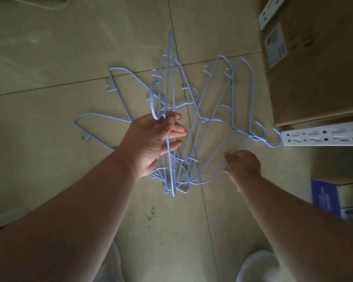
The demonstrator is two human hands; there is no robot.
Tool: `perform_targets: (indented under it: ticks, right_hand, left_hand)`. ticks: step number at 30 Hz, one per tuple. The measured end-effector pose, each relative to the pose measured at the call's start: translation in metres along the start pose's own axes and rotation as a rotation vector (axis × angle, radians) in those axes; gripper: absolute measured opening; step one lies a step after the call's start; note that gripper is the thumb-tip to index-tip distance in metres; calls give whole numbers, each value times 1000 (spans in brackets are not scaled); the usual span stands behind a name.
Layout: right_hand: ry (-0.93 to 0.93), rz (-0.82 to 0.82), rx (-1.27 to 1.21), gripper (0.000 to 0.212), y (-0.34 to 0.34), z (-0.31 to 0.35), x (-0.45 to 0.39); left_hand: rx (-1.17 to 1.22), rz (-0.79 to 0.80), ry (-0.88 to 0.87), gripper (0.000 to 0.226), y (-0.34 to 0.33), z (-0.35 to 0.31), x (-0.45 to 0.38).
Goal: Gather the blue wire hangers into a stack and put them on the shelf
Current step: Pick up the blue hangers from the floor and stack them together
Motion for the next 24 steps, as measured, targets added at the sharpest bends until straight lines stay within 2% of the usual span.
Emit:
perform_targets:
  ticks: [1,2,7,10,12,14,16,24]
  right_hand:
    - [11,-29,70,68,-5,-1,-7]
    - [16,-59,92,64,-7,1,-10]
    - [-23,-134,91,31,-10,8,-17]
    - [-5,-97,-264,15,-6,17,1]
    - [49,-71,-454,15,2,27,20]
    - [151,-44,-514,19,11,42,45]
    - [240,-27,-499,21,18,56,68]
    - [583,107,-269,6,35,111,173]
  left_hand:
    - [-3,1,4,15,3,2,-3]
    - [-12,-7,8,15,8,5,-7]
    - [-18,-82,13,15,24,11,-16]
    - [-7,-96,13,16,23,6,-15]
    - [1,-89,10,17,19,0,-13]
    - [6,-88,4,16,13,-9,-8]
    - [9,-83,-6,15,7,-17,-3]
    - [89,-82,-16,14,-12,-66,43]
Point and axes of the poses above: each hand's wrist, its own x-axis away from the middle knuckle, its own y-axis out of the back of the hand, z = x × y, the point moved 3 cm from there along -x, towards the middle knuckle, and after that the axes turned 4 degrees about x, right-handed, at the moved point
